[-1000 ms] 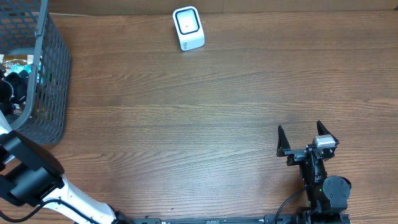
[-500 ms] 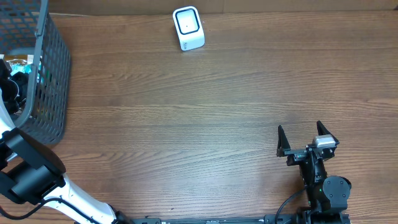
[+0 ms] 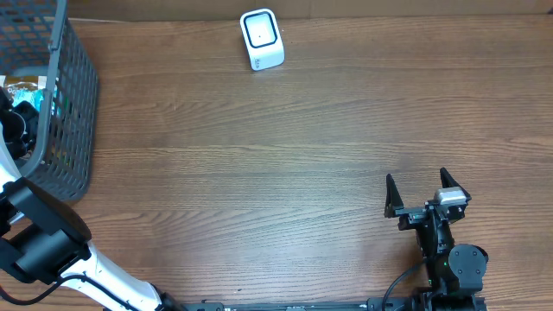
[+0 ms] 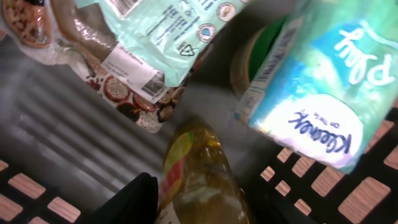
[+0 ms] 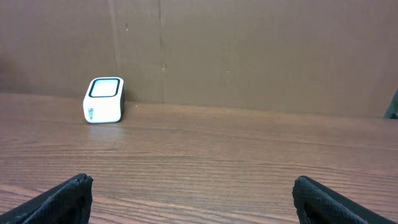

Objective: Scan the item barcode
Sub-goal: 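Lower the left gripper into the basket onto the yellow-liquid bottle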

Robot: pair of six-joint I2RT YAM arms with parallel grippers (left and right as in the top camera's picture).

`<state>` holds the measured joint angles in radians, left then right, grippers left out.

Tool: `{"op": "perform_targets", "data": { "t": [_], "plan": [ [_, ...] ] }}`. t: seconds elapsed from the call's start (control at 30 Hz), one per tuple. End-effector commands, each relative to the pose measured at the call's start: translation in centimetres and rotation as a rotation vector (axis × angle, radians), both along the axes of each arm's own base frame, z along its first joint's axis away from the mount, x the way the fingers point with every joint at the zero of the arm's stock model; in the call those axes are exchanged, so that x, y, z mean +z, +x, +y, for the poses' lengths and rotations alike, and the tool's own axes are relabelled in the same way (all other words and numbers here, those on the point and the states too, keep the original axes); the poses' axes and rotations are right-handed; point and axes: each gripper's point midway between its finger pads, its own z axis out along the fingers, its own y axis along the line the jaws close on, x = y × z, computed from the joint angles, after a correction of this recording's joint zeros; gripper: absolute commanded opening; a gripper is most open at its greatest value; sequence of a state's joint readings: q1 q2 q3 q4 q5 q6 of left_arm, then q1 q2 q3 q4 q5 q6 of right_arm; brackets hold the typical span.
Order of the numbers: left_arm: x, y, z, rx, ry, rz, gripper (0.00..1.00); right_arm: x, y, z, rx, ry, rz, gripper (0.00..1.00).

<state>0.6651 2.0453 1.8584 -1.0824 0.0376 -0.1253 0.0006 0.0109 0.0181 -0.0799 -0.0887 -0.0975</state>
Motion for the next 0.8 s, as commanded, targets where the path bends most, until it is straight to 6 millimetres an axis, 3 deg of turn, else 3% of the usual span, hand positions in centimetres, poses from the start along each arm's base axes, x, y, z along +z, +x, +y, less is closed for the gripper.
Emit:
{"op": "perform_targets", "data": {
  "t": [0.0,0.13,0.2,0.23,0.3,0.77],
  "plan": [
    [-0.8,-0.5,0.1,0.066,-0.011,0.028,0.41,-0.3,0.0,-0.2,-0.01,-0.001,-0.001,1.0],
    [-0.8,-0.9,0.4,0.124,-0.003,0.04,0.32,-0.3,0.0,-0.2,-0.01,-0.001,-0.001,1.0],
    [-0.8,-0.9,0.4,0.124,-0.004,0.039,0.34,-0.3,0.0,-0.2,-0.01,-0.001,-0.001,1.0],
    [-0.8,-0.9,0.4,0.124,-0.004,0.039,0.5,-0.3,0.0,-0.2,-0.01,-0.001,-0.001,1.0],
    [-0.8,-0.9,0.4,0.123,-0.005,0.039,0.72,-0.3,0.0,-0.2,-0.01,-0.001,-0.001,1.0],
    [-1.2,-1.6,-0.8,0.115,-0.05,0.074,0.62,-0.3,0.0,-0.2,-0.01,-0.001,-0.001,1.0]
  ]
}}
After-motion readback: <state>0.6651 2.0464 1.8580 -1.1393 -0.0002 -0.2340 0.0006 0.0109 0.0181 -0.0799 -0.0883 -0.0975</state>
